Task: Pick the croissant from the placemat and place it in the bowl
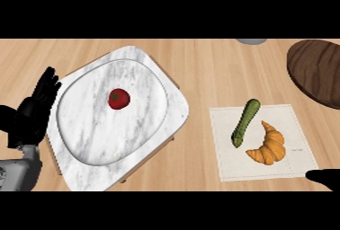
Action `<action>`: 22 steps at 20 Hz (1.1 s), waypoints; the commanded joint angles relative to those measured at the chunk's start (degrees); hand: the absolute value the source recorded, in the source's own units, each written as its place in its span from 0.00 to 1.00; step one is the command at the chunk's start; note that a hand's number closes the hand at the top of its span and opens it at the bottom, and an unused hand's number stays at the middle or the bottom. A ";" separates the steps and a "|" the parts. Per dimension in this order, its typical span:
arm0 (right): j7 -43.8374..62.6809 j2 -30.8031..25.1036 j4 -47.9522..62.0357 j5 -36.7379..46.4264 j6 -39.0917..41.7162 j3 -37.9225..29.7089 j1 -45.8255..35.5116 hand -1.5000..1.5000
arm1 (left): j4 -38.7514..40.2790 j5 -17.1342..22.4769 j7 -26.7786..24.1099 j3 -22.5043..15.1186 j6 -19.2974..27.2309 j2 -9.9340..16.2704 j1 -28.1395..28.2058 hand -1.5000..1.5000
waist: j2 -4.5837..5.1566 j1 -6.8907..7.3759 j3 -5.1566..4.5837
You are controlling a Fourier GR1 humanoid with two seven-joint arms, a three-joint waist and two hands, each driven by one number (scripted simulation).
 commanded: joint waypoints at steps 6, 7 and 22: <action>7.57 2.74 8.19 -14.51 15.76 4.57 -14.01 0.00 | -1.90 -1.12 2.87 -1.07 0.54 -1.06 -1.37 0.50 | -0.05 0.69 0.12; 3.52 3.02 9.81 -13.83 15.85 6.74 -10.71 0.00 | 1.77 -1.43 0.81 -0.71 0.66 -1.74 -1.75 0.50 | 0.02 -0.38 0.13; 7.42 13.71 23.57 -0.16 18.86 16.98 -22.69 0.00 | -3.56 -1.60 0.34 1.26 -1.23 -1.39 4.43 0.50 | -0.41 -1.00 0.15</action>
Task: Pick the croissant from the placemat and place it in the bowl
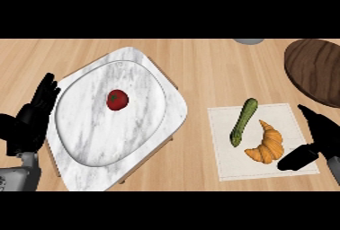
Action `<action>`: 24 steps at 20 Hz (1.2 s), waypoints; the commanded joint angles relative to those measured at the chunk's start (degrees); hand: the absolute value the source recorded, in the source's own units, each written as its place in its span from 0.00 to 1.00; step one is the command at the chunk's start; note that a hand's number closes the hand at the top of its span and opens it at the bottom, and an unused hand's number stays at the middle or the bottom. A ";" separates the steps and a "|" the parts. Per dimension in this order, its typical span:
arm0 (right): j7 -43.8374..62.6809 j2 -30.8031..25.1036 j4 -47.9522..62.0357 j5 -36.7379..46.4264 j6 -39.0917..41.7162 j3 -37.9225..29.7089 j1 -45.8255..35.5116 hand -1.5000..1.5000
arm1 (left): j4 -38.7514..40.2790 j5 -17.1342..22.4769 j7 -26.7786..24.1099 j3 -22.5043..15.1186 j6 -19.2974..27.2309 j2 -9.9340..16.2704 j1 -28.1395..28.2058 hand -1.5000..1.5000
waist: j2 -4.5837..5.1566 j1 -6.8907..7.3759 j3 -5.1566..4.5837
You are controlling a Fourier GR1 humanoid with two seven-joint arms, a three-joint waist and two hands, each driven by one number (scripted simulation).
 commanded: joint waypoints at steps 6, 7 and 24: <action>5.48 13.25 9.66 7.24 3.21 0.67 -4.51 0.00 | 1.62 0.10 1.50 1.76 -1.29 -0.42 -3.21 0.50 | 0.00 -0.43 0.03; 5.04 12.09 7.99 7.43 3.01 0.39 -1.20 0.00 | -0.29 -1.09 2.74 0.35 -0.09 -1.73 -1.46 0.50 | -0.10 -0.71 0.03; -1.02 23.74 21.63 18.08 6.50 -5.92 -2.00 0.00 | 0.32 -3.91 -2.02 2.16 -1.33 -3.84 0.47 0.50 | -0.04 -0.54 0.03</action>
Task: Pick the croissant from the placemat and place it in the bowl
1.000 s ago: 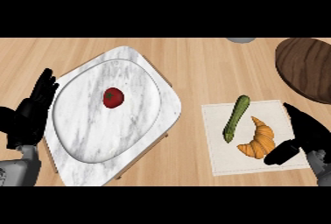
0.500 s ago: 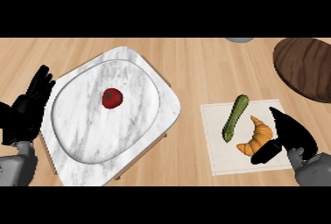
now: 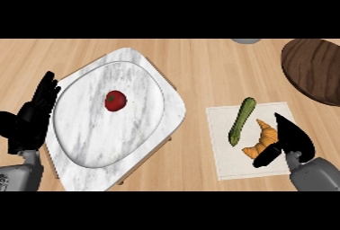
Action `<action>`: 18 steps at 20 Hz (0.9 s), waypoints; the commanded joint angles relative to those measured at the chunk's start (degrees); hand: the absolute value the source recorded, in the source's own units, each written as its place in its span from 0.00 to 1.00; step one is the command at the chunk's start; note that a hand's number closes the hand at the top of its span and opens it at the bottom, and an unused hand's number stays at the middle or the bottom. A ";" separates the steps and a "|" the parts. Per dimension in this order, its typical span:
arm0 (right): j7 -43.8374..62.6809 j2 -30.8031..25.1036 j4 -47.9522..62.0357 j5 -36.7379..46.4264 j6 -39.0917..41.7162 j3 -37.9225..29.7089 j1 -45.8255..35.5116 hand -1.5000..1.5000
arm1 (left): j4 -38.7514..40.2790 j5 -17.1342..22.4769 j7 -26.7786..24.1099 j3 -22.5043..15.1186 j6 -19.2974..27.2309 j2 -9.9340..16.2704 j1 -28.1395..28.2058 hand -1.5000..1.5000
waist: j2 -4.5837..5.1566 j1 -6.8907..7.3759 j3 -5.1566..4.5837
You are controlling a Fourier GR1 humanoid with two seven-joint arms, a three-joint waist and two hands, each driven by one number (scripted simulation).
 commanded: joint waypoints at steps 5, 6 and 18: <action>-3.18 6.92 9.11 0.18 4.73 -6.08 -3.30 1.00 | -0.13 -0.68 0.39 1.11 -1.42 -0.47 0.06 0.50 | 0.06 0.14 0.02; -3.42 6.51 4.83 2.35 5.53 -3.64 -1.39 1.00 | 5.29 -0.22 -1.63 2.78 -1.85 0.06 -3.62 0.50 | 0.06 -0.19 0.00; -8.63 9.43 11.97 11.06 0.91 -8.99 -4.39 1.00 | 0.90 -0.62 0.90 3.30 -3.44 0.09 -1.64 0.50 | 0.02 -0.06 0.01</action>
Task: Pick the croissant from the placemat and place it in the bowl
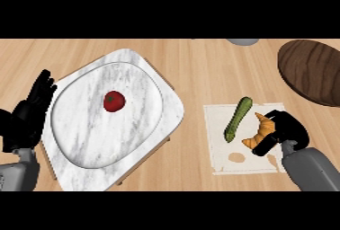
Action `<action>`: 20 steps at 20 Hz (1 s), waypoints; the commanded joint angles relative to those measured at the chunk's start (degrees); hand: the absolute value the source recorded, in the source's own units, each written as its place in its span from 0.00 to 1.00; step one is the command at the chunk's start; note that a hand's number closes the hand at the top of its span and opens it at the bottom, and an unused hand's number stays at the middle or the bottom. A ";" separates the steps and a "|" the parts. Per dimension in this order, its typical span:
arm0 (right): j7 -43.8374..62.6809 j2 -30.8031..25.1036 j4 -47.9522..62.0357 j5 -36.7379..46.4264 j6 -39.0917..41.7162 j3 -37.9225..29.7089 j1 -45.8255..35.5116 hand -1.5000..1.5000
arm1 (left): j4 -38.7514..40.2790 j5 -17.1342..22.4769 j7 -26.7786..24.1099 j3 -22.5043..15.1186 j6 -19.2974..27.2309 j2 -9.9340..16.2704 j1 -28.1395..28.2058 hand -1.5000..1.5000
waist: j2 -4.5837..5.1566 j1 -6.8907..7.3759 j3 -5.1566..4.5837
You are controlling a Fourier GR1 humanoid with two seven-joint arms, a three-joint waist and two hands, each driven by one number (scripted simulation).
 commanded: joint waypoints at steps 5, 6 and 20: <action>-3.26 2.30 12.95 5.89 0.61 -2.28 -15.32 1.00 | -0.36 -0.97 0.79 -1.21 0.23 -1.56 -1.11 0.50 | 1.01 1.94 1.01; -4.86 1.43 15.36 5.20 1.13 -3.72 -19.93 1.00 | 2.26 -0.76 -1.96 -0.57 -0.49 -0.98 -2.02 0.50 | 1.53 3.05 1.02; -1.69 -1.18 29.33 22.17 -14.31 -2.56 -44.46 1.00 | 0.20 -0.47 -1.59 -0.62 -0.82 -1.69 0.42 0.50 | 0.85 2.07 0.90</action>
